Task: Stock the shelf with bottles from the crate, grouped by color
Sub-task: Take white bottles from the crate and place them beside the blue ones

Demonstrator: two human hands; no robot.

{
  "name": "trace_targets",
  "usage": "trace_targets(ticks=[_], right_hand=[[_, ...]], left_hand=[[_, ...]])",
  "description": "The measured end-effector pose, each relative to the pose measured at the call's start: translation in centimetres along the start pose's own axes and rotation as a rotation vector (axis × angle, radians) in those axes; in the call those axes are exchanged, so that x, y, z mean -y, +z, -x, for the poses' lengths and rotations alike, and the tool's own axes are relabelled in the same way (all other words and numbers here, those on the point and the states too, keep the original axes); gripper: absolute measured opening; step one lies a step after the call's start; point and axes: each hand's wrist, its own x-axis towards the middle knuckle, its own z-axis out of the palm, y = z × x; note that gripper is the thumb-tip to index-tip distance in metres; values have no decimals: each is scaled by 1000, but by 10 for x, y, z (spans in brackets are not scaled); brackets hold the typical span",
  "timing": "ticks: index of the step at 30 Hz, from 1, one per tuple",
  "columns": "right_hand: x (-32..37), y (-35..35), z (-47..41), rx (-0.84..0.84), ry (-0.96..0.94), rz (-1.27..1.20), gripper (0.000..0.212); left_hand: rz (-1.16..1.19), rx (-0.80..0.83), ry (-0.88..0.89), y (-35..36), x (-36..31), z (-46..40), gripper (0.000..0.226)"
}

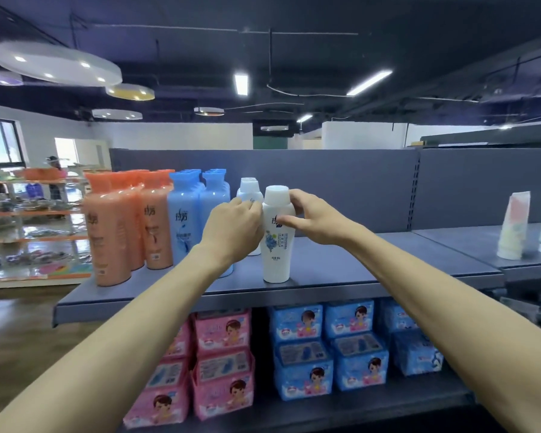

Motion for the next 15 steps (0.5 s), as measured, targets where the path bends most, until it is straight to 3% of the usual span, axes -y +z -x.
trace_targets(ticks=[6, 11, 15], right_hand=[[-4, 10, -4, 54, 79, -116, 46], [-21, 27, 9, 55, 126, -61, 63], [-29, 44, 19, 32, 171, -21, 57]], left_hand=[[-56, 45, 17, 16, -5, 20, 34], [-101, 77, 82, 28, -7, 39, 29], [-116, 123, 85, 34, -4, 46, 29]])
